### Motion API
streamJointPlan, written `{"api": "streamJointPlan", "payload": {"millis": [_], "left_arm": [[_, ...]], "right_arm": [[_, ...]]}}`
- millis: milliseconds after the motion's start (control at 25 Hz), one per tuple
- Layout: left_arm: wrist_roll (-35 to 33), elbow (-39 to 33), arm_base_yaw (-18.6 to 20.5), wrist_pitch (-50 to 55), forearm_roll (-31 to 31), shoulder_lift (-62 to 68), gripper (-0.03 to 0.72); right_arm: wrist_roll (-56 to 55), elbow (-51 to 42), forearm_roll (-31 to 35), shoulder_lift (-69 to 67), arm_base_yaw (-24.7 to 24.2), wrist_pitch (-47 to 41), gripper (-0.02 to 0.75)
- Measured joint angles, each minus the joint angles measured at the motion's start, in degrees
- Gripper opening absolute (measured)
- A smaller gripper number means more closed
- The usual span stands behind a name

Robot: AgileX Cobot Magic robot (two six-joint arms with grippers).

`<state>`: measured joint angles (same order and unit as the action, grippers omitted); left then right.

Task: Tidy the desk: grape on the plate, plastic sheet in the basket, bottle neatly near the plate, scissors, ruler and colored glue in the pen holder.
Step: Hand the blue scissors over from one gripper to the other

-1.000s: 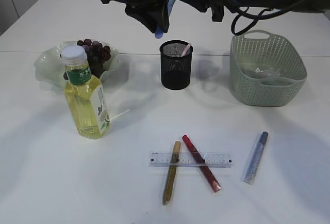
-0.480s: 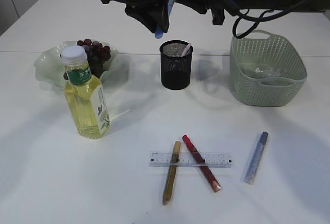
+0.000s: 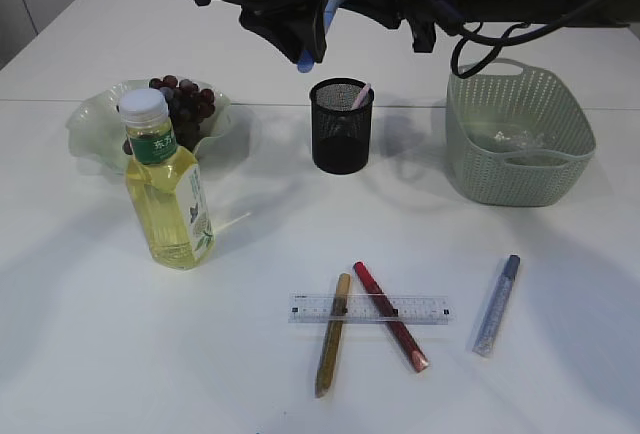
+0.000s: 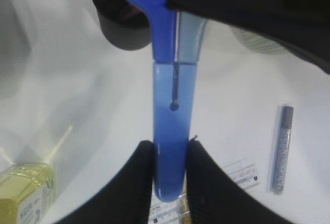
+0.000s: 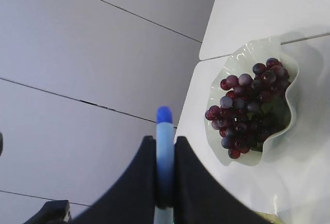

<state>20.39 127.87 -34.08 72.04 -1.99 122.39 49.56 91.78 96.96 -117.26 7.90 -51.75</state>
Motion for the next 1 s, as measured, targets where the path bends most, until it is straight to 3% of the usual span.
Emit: {"api": "streamJointPlan", "payload": {"millis": [80,320,400,640,1000], "left_arm": [[0.0,0.0,0.0,0.0,0.26,0.0,0.199],[0.0,0.0,0.0,0.0,0.75,0.0,0.568],[0.0,0.0,0.0,0.0,0.79,0.0,0.611],[-1.84,0.0,0.0,0.0,0.79,-0.88,0.611],[-5.56,0.0,0.0,0.0,1.99,-8.78,0.459]], "right_arm": [[0.0,0.0,0.24,0.0,0.0,0.0,0.05],[0.0,0.0,0.5,0.0,0.0,0.0,0.05],[0.0,0.0,0.54,0.0,0.0,0.0,0.05],[0.0,0.0,0.63,0.0,0.0,0.48,0.05],[0.92,0.0,0.94,0.0,0.0,2.84,0.05]]}}
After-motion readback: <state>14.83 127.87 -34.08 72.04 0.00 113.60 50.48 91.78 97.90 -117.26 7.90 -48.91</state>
